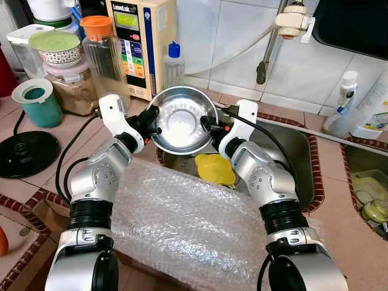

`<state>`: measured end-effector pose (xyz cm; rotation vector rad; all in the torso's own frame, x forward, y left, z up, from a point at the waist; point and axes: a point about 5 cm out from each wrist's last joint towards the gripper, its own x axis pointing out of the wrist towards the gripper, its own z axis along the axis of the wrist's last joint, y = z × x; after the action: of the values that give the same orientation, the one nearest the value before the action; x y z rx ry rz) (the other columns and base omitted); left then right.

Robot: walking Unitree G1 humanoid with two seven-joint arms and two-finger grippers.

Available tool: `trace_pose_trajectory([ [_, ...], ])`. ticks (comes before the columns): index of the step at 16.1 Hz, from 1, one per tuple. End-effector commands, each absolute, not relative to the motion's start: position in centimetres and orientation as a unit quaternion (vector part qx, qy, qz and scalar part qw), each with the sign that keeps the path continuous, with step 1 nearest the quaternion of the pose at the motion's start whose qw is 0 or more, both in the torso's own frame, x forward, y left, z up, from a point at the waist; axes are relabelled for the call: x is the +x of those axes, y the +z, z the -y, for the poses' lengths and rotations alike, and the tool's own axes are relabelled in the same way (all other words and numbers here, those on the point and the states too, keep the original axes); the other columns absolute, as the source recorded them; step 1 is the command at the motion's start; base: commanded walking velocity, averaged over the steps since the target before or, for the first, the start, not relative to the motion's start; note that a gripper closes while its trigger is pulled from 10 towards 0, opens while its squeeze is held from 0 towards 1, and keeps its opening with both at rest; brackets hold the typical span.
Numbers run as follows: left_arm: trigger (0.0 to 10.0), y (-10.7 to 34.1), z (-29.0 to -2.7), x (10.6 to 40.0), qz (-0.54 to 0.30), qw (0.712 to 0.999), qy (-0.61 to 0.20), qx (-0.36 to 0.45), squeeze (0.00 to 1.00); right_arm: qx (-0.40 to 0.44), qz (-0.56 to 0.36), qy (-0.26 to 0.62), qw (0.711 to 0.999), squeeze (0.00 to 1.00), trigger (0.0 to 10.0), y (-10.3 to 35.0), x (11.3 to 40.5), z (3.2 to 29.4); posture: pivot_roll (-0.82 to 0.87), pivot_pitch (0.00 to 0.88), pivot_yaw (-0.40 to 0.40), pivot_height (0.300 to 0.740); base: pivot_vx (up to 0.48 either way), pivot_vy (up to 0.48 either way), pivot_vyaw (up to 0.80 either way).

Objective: Kitchen organization

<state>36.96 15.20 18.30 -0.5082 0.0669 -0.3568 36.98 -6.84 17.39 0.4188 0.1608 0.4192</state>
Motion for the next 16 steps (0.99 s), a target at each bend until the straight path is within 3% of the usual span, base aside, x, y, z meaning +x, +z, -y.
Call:
trace_pose_trajectory([
  [1,0.0,19.6,-15.3,37.0,-0.01,0.948,-0.186,-0.259,0.0,0.202,-0.094,0.188,0.957,0.0,0.0,16.8,37.2,7.4,0.13,0.0,-0.006,0.74,0.0,0.0,0.0],
  [5,0.0,19.8,-14.9,36.9,-0.015,0.947,-0.2,-0.25,0.0,0.198,-0.095,0.184,0.958,0.0,0.0,16.8,37.3,7.5,0.13,0.0,-0.008,0.74,0.0,0.0,0.0],
  [6,3.1,19.8,-14.8,36.9,-0.018,0.945,-0.202,-0.257,0.0,0.199,-0.095,0.182,0.958,0.0,0.0,16.8,37.3,7.5,0.14,0.0,-0.008,0.74,0.0,0.0,0.0],
  [7,10.0,19.8,-14.7,36.9,-0.019,0.944,-0.206,-0.256,0.52,0.199,-0.095,0.181,0.959,0.0,0.0,16.8,37.3,7.5,0.14,0.0,-0.008,0.74,0.0,0.0,0.0],
  [8,10.0,19.8,-14.7,36.9,-0.021,0.945,-0.207,-0.252,1.0,0.196,-0.092,0.176,0.96,0.0,0.0,16.8,37.4,7.6,0.14,0.0,-0.008,0.74,0.0,0.0,0.0],
  [12,10.0,19.5,-15.0,36.7,-0.031,0.95,-0.202,-0.234,1.0,0.157,-0.076,0.138,0.975,0.0,0.0,16.6,37.8,8.6,0.15,0.0,0.0,0.74,0.0,0.0,0.0],
  [16,10.0,17.4,-14.8,35.1,-0.108,0.944,-0.253,-0.18,1.0,0.101,-0.032,0.09,0.99,0.0,0.0,16.6,38.5,10.0,0.18,0.0,0.006,0.74,0.0,0.0,0.0],
])
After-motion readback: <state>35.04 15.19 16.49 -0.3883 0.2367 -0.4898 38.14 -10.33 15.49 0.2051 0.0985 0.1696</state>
